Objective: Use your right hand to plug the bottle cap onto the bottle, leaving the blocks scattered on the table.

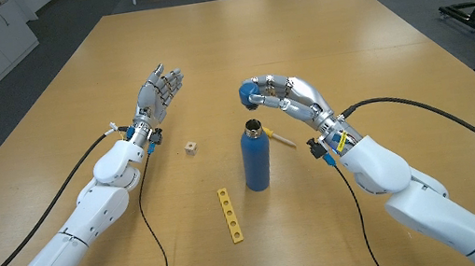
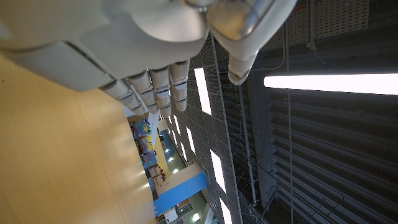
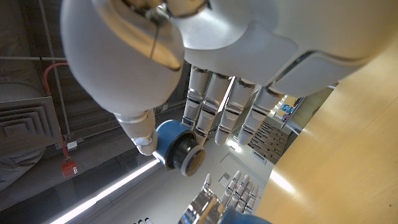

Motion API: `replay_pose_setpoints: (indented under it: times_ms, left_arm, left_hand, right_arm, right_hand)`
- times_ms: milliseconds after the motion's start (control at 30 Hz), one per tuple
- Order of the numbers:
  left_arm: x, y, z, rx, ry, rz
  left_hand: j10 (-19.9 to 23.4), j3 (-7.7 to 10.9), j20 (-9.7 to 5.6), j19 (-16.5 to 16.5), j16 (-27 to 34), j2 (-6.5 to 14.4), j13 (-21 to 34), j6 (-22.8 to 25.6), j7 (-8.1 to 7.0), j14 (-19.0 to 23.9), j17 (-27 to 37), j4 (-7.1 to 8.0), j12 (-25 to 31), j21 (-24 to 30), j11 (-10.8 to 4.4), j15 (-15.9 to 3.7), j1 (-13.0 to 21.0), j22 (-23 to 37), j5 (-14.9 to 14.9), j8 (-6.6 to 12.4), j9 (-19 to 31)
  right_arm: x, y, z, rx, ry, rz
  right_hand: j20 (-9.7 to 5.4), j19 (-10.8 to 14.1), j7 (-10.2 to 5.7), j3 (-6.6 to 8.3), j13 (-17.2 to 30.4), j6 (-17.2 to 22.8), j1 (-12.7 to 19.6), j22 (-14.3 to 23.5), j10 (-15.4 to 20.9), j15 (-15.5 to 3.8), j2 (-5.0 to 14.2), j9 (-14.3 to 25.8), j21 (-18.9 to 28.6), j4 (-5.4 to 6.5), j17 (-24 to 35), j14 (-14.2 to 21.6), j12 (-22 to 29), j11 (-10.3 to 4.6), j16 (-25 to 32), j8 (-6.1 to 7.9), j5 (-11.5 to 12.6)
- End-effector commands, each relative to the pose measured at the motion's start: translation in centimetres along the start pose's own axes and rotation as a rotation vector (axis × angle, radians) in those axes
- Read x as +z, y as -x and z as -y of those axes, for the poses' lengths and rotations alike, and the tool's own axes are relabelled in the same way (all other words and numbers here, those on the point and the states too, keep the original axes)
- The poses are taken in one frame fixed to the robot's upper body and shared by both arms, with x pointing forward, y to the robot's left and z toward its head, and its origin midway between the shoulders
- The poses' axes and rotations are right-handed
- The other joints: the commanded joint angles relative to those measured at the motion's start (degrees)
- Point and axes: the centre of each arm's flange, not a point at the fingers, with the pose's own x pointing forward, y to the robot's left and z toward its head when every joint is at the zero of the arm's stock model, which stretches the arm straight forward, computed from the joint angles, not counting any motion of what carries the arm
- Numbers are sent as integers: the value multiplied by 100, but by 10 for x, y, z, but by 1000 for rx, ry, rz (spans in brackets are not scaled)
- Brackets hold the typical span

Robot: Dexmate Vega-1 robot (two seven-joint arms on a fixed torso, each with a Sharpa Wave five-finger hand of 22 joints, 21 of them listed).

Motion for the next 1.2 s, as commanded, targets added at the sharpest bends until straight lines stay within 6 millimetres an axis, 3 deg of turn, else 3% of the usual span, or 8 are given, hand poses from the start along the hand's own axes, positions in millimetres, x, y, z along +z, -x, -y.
replay_pose_setpoints:
  times_ms: [33, 667, 1200]
  left_arm:
    - [-5, -2, 0, -5, 8, -10]
    - [-2, -8, 2, -14, -1, -7]
    - [-3, -6, 2, -11, 1, -11]
  left_hand:
    - [51, -6, -140, 7, -5, 32, 16, 64, -17, 35, 23, -36, -7, -6, -1, -4, 2, 17, -38, -23, 23]
    - [53, -9, -111, -5, -11, 34, 17, 71, -21, 30, 23, -40, -13, -10, -8, -5, 2, 17, -39, -36, 24]
    - [59, -12, -98, -7, -11, 35, 17, 74, -18, 36, 24, -43, -17, -10, -2, -3, 1, 18, -39, -48, 25]
  right_arm:
    - [1, 10, -8, 5, -47, -7]
    - [-10, 22, -14, -30, 36, 11]
    - [-16, 28, -18, -36, 20, 3]
  right_hand:
    - [25, 11, -646, 10, 14, 754, 359, 6, 455, -177, 324, 25, -19, 42, -1, 25, 8, -379, 1, 27, 40]
    - [-54, -58, -661, -10, 17, 829, 366, 5, 533, -383, 322, 28, -82, 47, -3, -53, 7, -382, -19, 32, 53]
    - [-44, -88, -661, -20, 15, 831, 362, 6, 538, -408, 319, 27, -102, 51, -2, -76, 0, -382, -24, 25, 55]
